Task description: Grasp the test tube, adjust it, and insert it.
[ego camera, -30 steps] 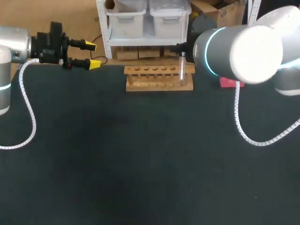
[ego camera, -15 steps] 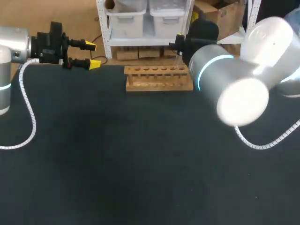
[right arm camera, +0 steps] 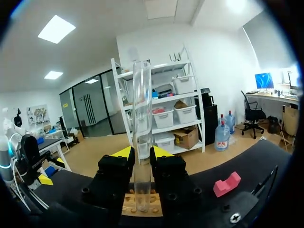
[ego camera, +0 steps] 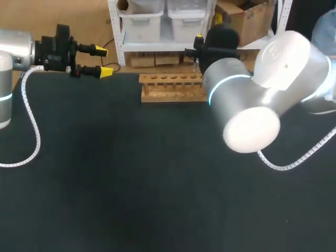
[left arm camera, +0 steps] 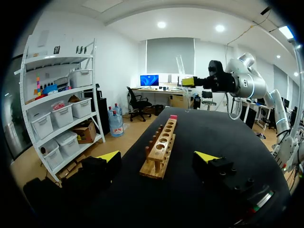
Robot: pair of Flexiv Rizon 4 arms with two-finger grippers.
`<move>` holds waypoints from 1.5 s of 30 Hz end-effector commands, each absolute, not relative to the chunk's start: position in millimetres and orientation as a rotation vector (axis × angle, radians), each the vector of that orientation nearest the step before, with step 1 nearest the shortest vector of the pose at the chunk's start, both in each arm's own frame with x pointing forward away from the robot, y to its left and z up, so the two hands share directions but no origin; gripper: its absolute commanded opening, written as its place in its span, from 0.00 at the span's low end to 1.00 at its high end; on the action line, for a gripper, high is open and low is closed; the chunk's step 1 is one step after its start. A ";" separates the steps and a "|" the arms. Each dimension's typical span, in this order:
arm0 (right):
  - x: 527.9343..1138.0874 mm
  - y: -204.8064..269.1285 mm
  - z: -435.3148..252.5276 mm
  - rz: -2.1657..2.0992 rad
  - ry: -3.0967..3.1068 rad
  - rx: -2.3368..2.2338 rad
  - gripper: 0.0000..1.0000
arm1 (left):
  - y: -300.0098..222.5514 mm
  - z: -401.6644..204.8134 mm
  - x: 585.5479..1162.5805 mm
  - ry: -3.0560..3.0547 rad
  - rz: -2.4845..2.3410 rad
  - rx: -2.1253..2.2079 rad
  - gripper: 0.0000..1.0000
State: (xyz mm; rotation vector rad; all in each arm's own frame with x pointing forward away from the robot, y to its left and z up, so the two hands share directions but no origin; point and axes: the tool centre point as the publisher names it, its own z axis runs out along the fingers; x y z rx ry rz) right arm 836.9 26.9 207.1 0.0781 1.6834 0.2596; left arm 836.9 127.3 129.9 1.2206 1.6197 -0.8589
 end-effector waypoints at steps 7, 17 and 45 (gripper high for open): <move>854.6 32.9 191.1 0.257 1.420 0.072 0.00 | 127.4 129.4 834.9 1.617 -0.855 1.217 1.00; 868.0 35.8 178.5 0.203 1.385 0.040 0.00 | 127.4 129.4 834.9 1.617 -0.855 1.217 1.00; 869.8 31.7 155.6 0.173 1.446 -0.048 0.00 | 127.4 129.4 834.9 1.617 -0.855 1.217 1.00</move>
